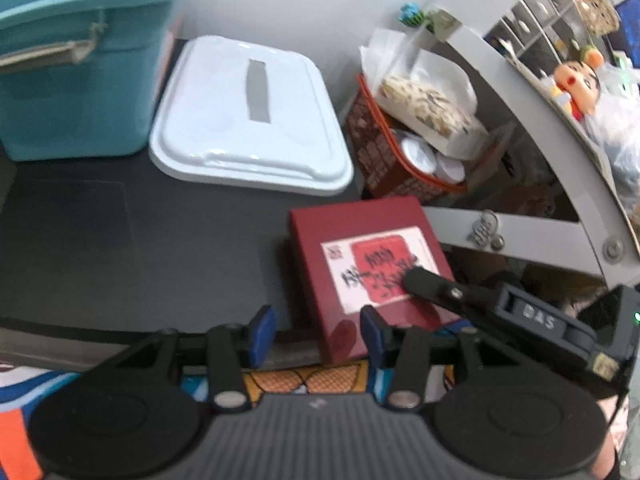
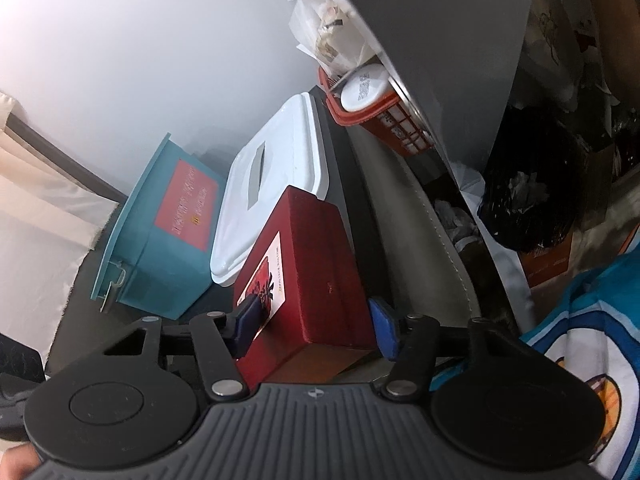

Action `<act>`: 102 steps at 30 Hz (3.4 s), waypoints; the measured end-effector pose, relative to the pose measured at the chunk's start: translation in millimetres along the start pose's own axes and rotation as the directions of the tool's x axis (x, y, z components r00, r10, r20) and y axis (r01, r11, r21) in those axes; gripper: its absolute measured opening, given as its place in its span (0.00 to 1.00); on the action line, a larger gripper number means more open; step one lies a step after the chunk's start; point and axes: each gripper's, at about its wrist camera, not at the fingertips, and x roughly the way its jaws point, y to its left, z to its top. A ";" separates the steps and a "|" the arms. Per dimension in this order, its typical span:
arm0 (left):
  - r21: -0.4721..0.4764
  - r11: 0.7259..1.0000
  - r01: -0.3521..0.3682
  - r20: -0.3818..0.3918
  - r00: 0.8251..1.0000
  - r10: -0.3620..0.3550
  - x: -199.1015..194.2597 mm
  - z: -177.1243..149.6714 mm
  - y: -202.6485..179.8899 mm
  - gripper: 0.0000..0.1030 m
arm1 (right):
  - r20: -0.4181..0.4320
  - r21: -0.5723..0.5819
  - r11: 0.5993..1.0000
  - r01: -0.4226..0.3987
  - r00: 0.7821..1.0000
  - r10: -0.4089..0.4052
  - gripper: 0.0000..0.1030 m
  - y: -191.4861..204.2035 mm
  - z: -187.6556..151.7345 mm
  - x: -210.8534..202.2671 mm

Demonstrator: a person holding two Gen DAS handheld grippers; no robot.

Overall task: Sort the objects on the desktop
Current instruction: 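Close the right tool fingers on the edge of the red box, then tip the red box up and lift it with the right tool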

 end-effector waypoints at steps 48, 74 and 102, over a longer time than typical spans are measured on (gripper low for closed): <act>0.014 1.000 -0.017 -0.041 0.999 0.018 22.0 13.1 13.7 0.48 | -0.073 -0.157 0.986 -0.051 0.997 0.040 0.48 29.3 -14.1 12.4; 0.048 0.998 -0.028 -0.016 0.999 0.029 21.3 13.5 -2.2 0.48 | -0.018 -0.160 0.986 -0.049 0.999 0.046 0.43 24.7 -12.9 -4.8; 0.159 0.986 0.057 0.115 0.990 -0.076 13.9 37.5 -2.9 0.50 | 0.225 -0.252 0.961 0.118 0.972 -0.061 0.42 37.9 -25.0 -37.2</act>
